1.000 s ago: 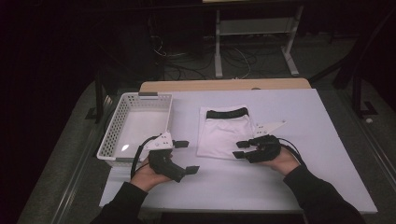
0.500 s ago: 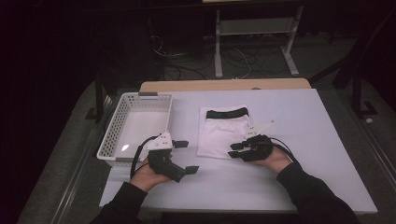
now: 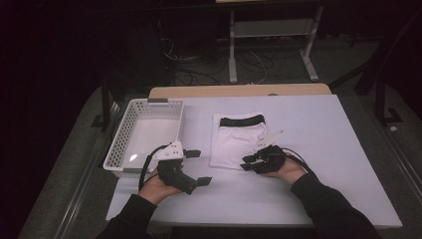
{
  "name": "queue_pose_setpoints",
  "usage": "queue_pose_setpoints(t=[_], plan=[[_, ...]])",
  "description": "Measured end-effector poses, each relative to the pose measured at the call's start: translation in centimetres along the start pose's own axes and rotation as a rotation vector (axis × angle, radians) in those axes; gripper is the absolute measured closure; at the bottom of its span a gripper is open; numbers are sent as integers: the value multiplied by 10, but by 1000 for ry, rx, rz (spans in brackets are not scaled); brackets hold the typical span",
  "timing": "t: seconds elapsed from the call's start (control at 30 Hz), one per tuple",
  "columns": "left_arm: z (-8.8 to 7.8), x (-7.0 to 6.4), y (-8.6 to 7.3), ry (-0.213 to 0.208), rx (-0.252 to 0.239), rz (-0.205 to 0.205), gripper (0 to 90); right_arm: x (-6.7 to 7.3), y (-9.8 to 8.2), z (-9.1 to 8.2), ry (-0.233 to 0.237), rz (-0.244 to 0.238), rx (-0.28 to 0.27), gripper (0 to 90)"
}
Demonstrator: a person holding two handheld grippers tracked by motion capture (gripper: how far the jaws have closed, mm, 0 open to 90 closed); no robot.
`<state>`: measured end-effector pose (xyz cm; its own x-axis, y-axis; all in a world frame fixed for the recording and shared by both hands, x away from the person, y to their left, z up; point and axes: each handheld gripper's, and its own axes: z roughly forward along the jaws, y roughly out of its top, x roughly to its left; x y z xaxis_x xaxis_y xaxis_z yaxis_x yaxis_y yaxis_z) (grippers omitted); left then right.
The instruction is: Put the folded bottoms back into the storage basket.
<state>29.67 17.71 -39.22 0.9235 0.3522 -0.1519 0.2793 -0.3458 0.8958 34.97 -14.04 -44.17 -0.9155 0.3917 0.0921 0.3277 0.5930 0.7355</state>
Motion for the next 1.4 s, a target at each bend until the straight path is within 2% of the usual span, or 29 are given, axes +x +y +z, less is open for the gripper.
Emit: queue_pose_setpoints(t=[0.2, 0.4, 0.57, 0.93, 1.4], plan=[[0, 0, 0, 1, -1, -1, 3, 0, -3, 5, -10, -22, 36, 669], [-1, 0, 0, 3, -2, -2, 3, 0, -4, 6, -24, -41, 40, 663], [-1, 0, 0, 3, -3, -4, 3, 4, -5, 7, -55, -95, 47, 689], [0, 0, 0, 2, -1, -4, 3, 1, -5, 8, -55, -96, 42, 855], [0, 0, 0, -1, -7, -4, 3, 1, -3, 5, -34, -80, 50, 871]])
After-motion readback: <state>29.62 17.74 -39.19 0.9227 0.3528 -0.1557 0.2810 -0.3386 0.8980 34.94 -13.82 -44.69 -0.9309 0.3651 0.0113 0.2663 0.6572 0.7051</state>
